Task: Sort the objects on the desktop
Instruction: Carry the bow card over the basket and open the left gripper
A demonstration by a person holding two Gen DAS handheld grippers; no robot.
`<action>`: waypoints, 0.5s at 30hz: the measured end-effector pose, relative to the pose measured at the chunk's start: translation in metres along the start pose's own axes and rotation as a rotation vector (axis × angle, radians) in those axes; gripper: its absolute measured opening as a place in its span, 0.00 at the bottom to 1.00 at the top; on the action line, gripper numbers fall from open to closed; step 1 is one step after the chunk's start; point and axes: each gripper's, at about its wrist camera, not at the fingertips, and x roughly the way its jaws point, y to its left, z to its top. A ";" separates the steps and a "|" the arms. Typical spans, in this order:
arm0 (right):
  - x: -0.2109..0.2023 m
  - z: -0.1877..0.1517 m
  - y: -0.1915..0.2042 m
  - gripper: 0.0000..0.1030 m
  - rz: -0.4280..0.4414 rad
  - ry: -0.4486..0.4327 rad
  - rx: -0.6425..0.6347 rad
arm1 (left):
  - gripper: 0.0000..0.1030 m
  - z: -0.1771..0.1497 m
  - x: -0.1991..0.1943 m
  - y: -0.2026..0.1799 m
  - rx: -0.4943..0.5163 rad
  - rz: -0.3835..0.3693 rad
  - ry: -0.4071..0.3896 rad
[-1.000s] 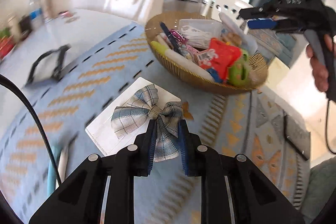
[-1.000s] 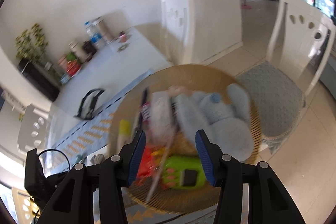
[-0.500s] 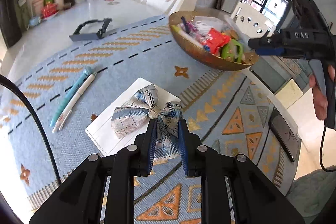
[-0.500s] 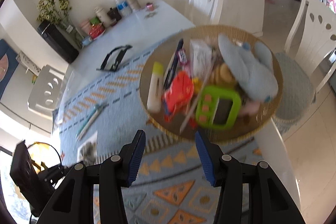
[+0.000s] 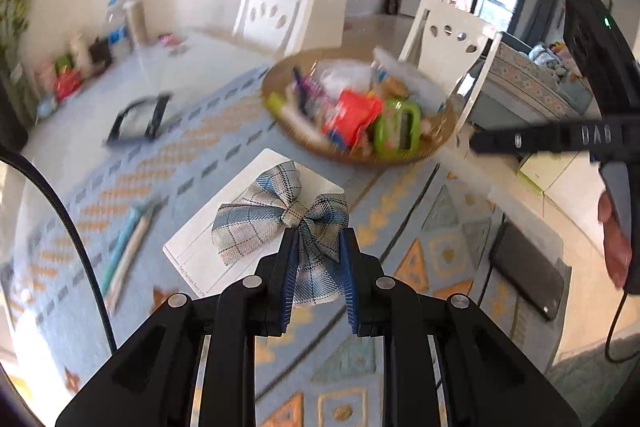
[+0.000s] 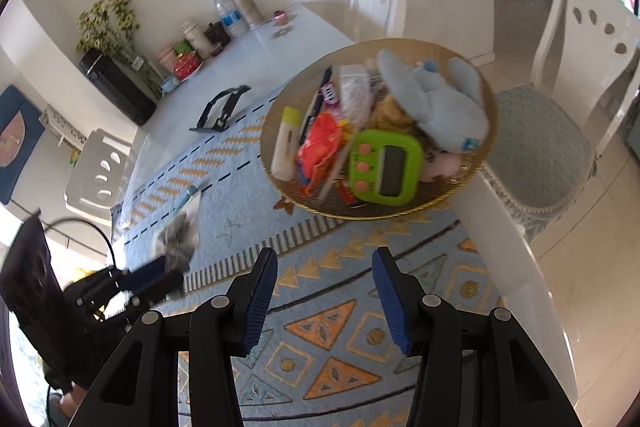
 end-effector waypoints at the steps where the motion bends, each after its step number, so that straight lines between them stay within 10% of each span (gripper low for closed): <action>1: -0.003 -0.001 -0.004 0.47 0.000 -0.006 0.009 | 0.18 0.009 0.001 -0.005 0.018 -0.006 -0.010; 15: -0.035 -0.006 -0.055 0.47 -0.008 -0.054 0.108 | 0.18 0.101 0.052 -0.057 0.148 -0.028 -0.003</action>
